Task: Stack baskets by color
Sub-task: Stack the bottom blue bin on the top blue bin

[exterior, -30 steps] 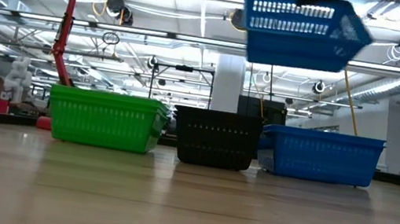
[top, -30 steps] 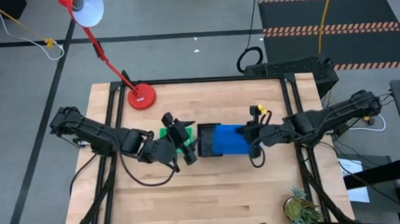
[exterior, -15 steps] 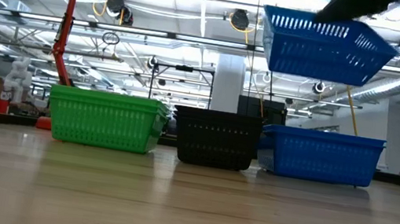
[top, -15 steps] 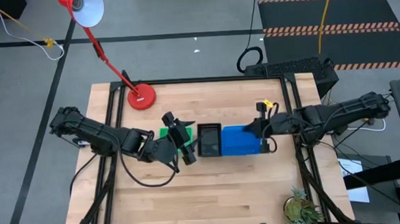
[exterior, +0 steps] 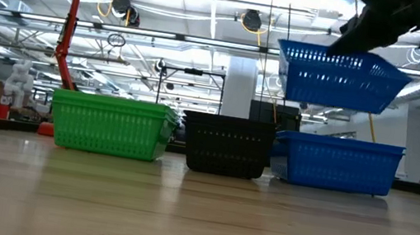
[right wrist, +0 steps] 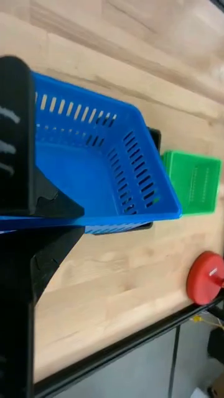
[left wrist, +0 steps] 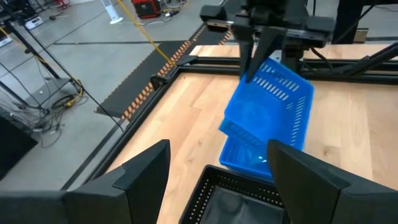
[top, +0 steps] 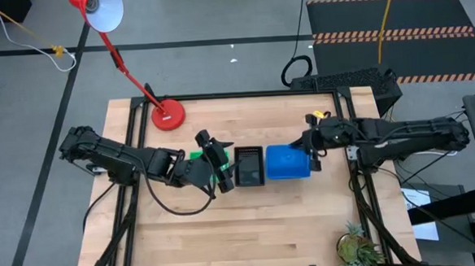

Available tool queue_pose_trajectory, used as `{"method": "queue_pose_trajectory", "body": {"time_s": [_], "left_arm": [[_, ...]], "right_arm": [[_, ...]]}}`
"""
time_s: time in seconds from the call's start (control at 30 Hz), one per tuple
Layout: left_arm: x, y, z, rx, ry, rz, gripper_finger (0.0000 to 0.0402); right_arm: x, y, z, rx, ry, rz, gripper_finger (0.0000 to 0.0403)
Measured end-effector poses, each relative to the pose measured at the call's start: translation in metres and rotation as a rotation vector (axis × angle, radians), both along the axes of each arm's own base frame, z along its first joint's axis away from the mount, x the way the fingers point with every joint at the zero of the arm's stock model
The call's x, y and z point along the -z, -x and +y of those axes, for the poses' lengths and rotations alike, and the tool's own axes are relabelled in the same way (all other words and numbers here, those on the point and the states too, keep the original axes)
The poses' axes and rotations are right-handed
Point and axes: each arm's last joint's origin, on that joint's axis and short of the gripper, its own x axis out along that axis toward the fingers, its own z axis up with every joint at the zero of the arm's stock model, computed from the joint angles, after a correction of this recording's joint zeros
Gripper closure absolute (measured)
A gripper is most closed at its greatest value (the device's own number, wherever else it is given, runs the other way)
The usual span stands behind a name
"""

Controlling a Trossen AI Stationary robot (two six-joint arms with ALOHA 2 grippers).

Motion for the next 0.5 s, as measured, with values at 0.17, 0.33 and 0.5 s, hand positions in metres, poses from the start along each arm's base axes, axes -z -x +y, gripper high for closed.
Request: {"method": "queue_pose_trajectory", "body": {"time_s": [0.17,0.33,0.5], "left_arm": [[0.001,0.000,0.000,0.005,0.003,0.005,0.0133],[0.002,0.000,0.001,0.009,-0.003,0.019,0.0133],[0.002,0.000,0.001,0.008,-0.006,0.022,0.0133]], "right_arm": [[0.009,0.000,-0.009,0.019,-0.025,0.001,0.0398],[0.023,0.000,-0.019,0.022,-0.071,0.025,0.0398],[0.036,0.000,-0.030,0.013,-0.120,0.011,0.0398]]}}
